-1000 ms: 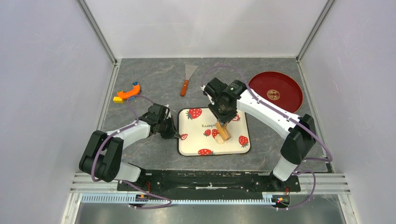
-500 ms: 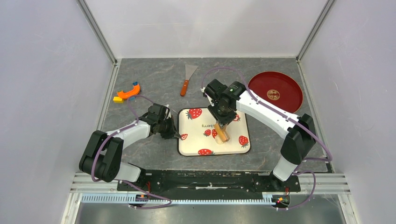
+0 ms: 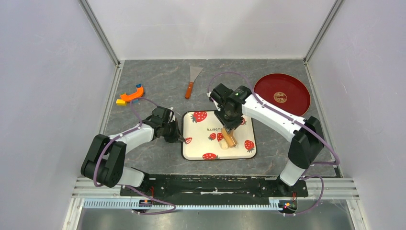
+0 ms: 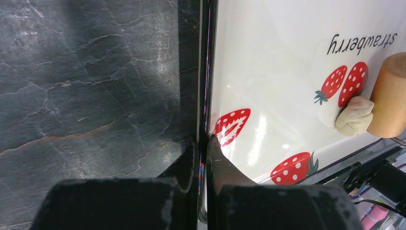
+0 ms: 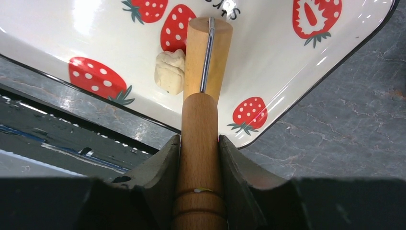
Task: Roll out the dumpling wrappers from the dough
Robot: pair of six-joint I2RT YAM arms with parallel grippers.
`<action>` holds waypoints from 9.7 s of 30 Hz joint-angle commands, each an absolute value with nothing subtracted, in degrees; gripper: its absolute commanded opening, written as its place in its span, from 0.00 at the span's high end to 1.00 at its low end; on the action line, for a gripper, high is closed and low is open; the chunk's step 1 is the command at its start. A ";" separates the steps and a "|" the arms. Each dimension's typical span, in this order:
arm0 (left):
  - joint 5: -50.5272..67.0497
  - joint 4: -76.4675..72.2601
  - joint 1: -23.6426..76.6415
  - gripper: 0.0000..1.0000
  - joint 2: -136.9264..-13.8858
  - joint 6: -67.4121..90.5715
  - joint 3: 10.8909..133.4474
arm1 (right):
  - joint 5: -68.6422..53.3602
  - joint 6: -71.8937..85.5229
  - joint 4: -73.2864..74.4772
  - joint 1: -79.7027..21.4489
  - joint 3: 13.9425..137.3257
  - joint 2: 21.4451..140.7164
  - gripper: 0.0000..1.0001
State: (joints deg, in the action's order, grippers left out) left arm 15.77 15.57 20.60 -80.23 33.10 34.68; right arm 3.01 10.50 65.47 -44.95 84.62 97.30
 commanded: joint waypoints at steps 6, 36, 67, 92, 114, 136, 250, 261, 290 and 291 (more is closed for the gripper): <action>9.14 19.73 20.21 0.98 -80.61 29.43 33.87 | 0.99 11.66 70.08 -45.70 96.68 96.42 1.00; 8.95 19.86 20.21 0.98 -81.03 29.24 34.35 | 2.50 10.99 65.32 -47.61 83.64 96.78 1.00; 8.49 20.04 20.17 0.98 -81.67 29.56 34.97 | 12.75 9.76 63.16 -48.87 71.98 97.64 1.00; 8.53 19.95 20.19 0.98 -81.57 29.53 34.82 | 13.05 10.00 57.28 -48.86 63.05 99.13 1.00; 8.34 19.45 20.21 0.98 -81.07 29.89 34.29 | 18.01 11.30 54.84 -48.78 55.87 101.69 1.00; 7.73 19.78 20.20 0.98 -82.08 29.92 35.36 | 11.51 10.35 55.29 -48.87 51.59 97.52 1.00; -8.90 31.47 47.23 0.98 -71.20 12.30 64.84 | -40.41 32.50 18.88 -31.90 68.22 84.45 0.23; -11.16 31.51 48.58 0.98 -72.88 12.72 66.80 | -42.72 32.68 19.33 -32.61 67.64 85.84 0.43; 13.96 13.38 34.85 0.23 -69.81 37.34 48.21 | -21.51 12.03 44.03 -27.57 74.21 82.63 1.00; 16.94 12.33 31.52 0.23 -69.32 38.66 46.10 | -20.97 11.20 45.19 -27.28 74.61 82.33 1.00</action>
State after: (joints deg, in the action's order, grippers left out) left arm 5.52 19.09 40.36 -71.61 29.43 51.37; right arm -24.25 16.67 41.08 -28.40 69.60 86.06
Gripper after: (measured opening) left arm 0.773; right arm 0.343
